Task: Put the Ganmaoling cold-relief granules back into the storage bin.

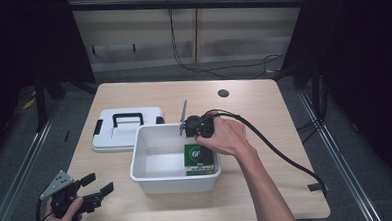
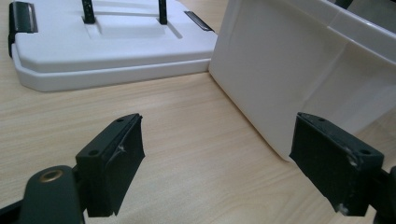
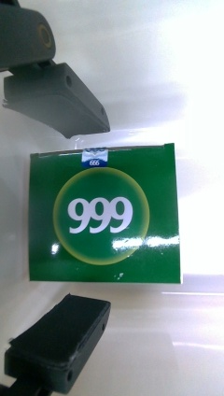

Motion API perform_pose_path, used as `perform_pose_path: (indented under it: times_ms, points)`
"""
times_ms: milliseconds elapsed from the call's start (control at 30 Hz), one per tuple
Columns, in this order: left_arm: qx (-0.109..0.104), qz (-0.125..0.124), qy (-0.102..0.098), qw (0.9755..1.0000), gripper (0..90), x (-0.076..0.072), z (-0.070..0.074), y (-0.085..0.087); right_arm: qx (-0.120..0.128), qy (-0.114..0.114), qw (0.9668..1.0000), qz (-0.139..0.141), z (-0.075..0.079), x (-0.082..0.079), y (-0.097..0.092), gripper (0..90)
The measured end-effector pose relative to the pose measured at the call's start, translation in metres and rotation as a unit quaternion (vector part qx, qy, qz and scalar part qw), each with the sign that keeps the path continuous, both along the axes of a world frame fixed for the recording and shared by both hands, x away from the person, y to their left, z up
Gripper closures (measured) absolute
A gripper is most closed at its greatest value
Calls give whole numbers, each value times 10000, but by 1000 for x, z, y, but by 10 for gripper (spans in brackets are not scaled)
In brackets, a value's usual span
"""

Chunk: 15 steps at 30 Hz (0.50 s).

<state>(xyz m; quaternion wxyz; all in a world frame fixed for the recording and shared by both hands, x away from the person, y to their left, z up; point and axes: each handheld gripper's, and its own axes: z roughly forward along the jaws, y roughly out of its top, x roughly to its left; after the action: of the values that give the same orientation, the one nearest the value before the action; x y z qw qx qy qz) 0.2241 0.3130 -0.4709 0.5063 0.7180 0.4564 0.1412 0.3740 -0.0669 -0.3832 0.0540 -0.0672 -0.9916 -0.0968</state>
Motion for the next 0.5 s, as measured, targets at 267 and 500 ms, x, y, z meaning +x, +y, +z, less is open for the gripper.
perform_pose_path:
  times_ms: [267, 500]
  points:
    - [-2, 8, 5, 10000, 168, -1, 0, -1, 269, -264, 9993, -73, 11, -6, -10, 132]
    - [1, 13, 1, 10000, 168, 0, 0, 0, 556, -482, 9971, -195, 16, -10, -17, 138]
